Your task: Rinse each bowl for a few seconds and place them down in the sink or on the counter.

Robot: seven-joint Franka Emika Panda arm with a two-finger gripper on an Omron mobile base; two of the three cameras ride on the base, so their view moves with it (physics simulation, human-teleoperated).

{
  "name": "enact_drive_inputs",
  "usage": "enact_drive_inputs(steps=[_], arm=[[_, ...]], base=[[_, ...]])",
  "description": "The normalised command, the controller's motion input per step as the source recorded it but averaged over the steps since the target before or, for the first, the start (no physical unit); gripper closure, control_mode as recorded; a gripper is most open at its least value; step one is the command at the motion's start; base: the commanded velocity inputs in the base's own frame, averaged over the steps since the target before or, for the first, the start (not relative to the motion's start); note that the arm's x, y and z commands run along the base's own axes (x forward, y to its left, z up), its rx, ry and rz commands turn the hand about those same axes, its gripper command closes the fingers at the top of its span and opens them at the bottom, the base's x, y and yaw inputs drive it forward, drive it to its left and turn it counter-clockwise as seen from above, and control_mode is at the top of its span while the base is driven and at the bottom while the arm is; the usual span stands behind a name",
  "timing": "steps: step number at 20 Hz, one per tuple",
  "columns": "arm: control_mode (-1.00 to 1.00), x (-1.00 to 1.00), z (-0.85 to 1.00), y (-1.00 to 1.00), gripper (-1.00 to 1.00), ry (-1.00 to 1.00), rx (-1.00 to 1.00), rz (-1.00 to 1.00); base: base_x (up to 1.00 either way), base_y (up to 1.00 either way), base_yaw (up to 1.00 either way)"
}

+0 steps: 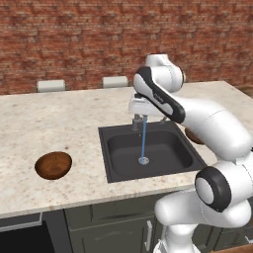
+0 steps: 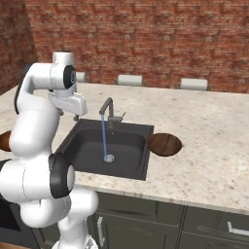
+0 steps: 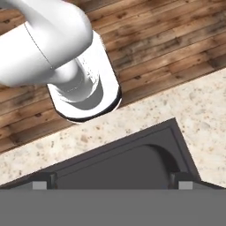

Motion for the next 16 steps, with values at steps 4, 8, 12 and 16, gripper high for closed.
enact_drive_inputs(steps=[4,8,12,16], arm=[[-1.00,0.00,-0.31,0.58,-1.00,0.00,0.04,0.02],[-1.00,0.00,-0.47,0.45,-1.00,0.00,0.10,0.00],[-1.00,0.00,-0.40,0.38,-1.00,0.00,0.13,0.00],[-1.00,0.01,-0.30,0.41,-1.00,0.00,0.11,0.00]], base=[[0.00,0.00,0.00],[0.00,0.00,0.00],[0.00,0.00,0.00],[0.00,0.00,0.00]])
